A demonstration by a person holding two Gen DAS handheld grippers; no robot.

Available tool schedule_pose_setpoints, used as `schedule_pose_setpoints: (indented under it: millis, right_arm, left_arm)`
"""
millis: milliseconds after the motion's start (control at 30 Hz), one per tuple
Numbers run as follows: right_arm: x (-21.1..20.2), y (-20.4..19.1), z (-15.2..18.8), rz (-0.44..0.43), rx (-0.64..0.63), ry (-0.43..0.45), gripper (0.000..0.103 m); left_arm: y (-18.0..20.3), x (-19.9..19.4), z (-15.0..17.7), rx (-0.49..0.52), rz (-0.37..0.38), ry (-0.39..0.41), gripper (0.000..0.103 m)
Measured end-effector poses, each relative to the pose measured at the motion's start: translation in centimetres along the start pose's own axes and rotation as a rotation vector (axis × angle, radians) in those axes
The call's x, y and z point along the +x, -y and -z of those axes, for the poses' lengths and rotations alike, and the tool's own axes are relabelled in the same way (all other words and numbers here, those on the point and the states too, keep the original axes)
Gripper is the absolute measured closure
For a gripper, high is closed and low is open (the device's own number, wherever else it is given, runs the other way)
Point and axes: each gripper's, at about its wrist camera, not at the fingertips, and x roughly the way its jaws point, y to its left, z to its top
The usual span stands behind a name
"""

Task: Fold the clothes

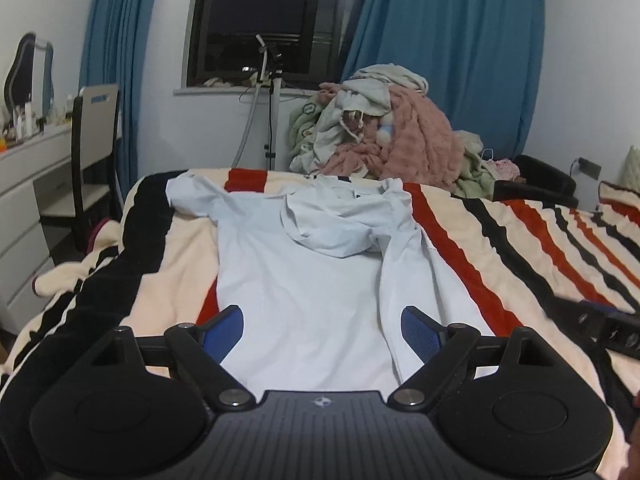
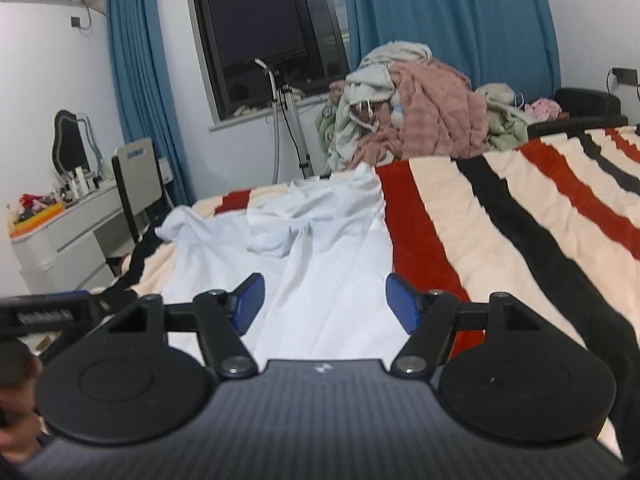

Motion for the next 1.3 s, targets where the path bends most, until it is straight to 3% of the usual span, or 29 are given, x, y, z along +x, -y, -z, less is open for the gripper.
schedule_pose_setpoints:
  millis: [267, 333, 567, 667, 800, 900, 1000, 1067, 1133, 1167, 1300]
  right_arm:
    - [8.0, -3.1, -2.8, -0.063, -0.084, -0.134, 0.034]
    - [11.5, -5.0, -3.9, -0.107, -0.114, -0.157, 0.034]
    - [27.5, -15.1, -7.6, -0.31, -0.18, -0.234, 0.034]
    - [33.5, -21.2, -7.5, -0.371, -0.299, -0.212, 0.035]
    - [39.9, -26.9, -5.8, -0.364, -0.401, -0.245, 0.035]
    - [43.0, -29.2, -4.3, -0.307, -0.49, -0.253, 0.035]
    - [44.7, -29.3, -4.4, -0.261, -0.424, -0.242, 0.036]
    - [44.9, -29.0, -4.9, -0.279, -0.374, -0.238, 0.054]
    - [44.5, -28.9, -5.4, -0.292, -0.353, -0.223, 0.083]
    - [43.9, -29.0, -5.6, -0.272, -0.354, -0.202, 0.091]
    - [41.5, -26.9, -7.9, -0.223, -0.279, -0.121, 0.094]
  left_arm:
    - [-3.3, -1.3, -0.7, -0.001, -0.045, 0.011, 0.012]
    - [-5.0, -1.2, -0.7, -0.049, -0.044, 0.009, 0.012]
    - [-11.0, 0.0, 0.0, -0.24, -0.048, -0.013, 0.008]
    - [-12.5, 1.7, 0.7, -0.294, -0.066, -0.044, 0.008]
    - [-13.7, 4.0, 1.7, -0.329, -0.086, -0.082, 0.008]
    - [-14.3, 5.1, 2.2, -0.346, -0.081, -0.096, 0.008]
    - [-15.0, 5.9, 2.7, -0.368, -0.08, -0.109, 0.008]
    - [-15.3, 6.3, 2.9, -0.383, -0.078, -0.113, 0.008]
    - [-15.5, 6.4, 3.0, -0.39, -0.078, -0.108, 0.008]
    - [-15.4, 6.3, 3.0, -0.389, -0.079, -0.101, 0.008]
    - [-14.5, 5.7, 2.6, -0.362, -0.075, -0.072, 0.008]
